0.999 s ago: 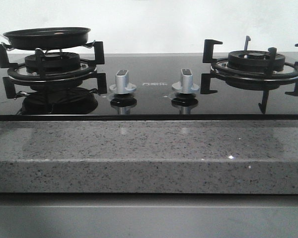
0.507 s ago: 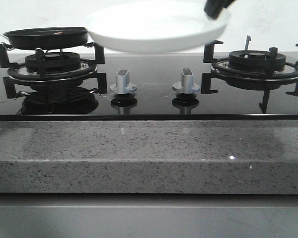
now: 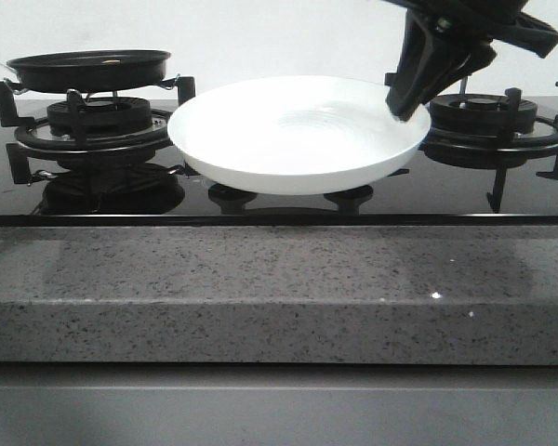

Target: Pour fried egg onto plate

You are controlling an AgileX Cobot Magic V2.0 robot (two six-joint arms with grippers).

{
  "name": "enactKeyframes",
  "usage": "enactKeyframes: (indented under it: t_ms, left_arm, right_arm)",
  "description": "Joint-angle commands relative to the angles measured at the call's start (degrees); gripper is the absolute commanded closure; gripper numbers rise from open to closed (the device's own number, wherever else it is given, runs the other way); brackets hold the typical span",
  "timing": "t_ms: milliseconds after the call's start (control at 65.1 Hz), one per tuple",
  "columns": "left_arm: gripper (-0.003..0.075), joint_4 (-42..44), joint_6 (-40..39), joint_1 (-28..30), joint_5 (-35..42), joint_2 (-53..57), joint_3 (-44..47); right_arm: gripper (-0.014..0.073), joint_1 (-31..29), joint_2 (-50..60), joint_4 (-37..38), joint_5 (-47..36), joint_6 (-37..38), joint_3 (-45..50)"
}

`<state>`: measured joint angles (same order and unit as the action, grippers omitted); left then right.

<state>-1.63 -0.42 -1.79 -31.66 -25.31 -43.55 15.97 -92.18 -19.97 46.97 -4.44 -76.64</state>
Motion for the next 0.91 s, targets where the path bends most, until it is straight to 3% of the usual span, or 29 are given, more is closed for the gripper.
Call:
enactKeyframes:
  t_ms: [0, 492, 891]
  left_arm:
    - [0.0398, -0.32, -0.11, -0.33, 4.55, -0.85, -1.42]
    - [0.0398, -0.32, -0.11, -0.33, 4.55, -0.85, -1.42]
    - [0.0398, -0.45, -0.11, -0.33, 10.12, -0.85, -1.42]
  right_arm:
    - [0.0661, 0.08, 2.08, -1.45, -2.96, -0.51, -1.43]
    - [0.0661, 0.03, 2.11, -1.45, -2.66, -0.51, -1.43]
    - [0.0661, 0.03, 2.11, -1.45, -2.66, -0.51, -1.43]
